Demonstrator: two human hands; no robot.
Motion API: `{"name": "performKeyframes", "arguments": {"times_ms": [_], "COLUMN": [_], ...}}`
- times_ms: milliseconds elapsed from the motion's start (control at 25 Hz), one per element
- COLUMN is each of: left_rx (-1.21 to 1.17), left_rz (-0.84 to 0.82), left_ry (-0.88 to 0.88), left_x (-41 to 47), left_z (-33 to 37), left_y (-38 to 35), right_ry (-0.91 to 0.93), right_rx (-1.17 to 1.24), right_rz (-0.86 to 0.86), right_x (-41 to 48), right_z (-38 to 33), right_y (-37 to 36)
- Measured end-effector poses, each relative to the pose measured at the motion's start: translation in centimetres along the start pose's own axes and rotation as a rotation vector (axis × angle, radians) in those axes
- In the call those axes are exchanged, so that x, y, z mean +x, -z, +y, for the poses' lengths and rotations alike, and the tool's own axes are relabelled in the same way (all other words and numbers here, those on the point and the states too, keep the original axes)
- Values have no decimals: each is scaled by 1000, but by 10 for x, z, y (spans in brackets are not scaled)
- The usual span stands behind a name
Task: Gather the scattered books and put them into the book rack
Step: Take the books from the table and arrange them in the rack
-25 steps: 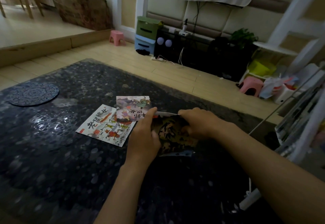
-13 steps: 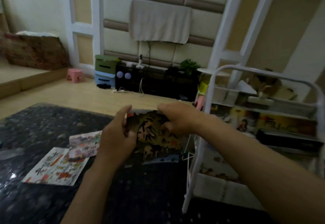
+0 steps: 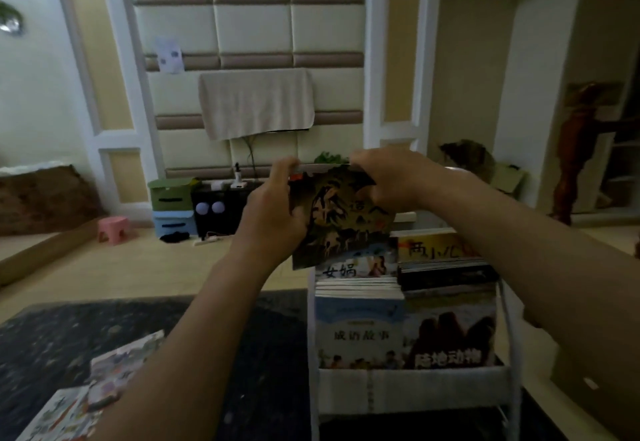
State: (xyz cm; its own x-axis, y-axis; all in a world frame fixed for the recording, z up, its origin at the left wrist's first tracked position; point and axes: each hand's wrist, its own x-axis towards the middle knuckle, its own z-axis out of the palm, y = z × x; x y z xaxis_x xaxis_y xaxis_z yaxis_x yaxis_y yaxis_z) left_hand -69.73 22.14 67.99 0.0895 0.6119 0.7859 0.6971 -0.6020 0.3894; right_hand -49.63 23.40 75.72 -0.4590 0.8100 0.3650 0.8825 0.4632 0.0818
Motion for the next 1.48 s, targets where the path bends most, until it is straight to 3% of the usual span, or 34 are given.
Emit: {"name": "performKeyframes", "arguments": {"times_ms": [200, 400, 600, 720, 960, 1280, 1480], "left_rx": [99, 247, 660, 744, 562, 372, 274], "left_rz": [-157, -182, -173, -211, -384, -325, -410], "left_ry": [7, 124, 14, 43, 243, 247, 305], "left_x": [11, 5, -10, -20, -26, -27, -25], "left_z": [10, -10, -35, -48, -57, -64, -64], "left_y": [-50, -76, -101, -113, -126, -129, -121], "right_ry": [-52, -22, 33, 41, 1, -48, -40], "right_rx": [-35, -28, -196, -208, -175, -182, -138], "right_rz": [-36, -40, 33, 36, -15, -16, -8], "right_x": [-11, -3, 2, 4, 6, 9, 6], "right_z": [52, 59, 56, 58, 57, 51, 52], "right_y": [-35, -81, -125, -150, -161, -161, -158]}}
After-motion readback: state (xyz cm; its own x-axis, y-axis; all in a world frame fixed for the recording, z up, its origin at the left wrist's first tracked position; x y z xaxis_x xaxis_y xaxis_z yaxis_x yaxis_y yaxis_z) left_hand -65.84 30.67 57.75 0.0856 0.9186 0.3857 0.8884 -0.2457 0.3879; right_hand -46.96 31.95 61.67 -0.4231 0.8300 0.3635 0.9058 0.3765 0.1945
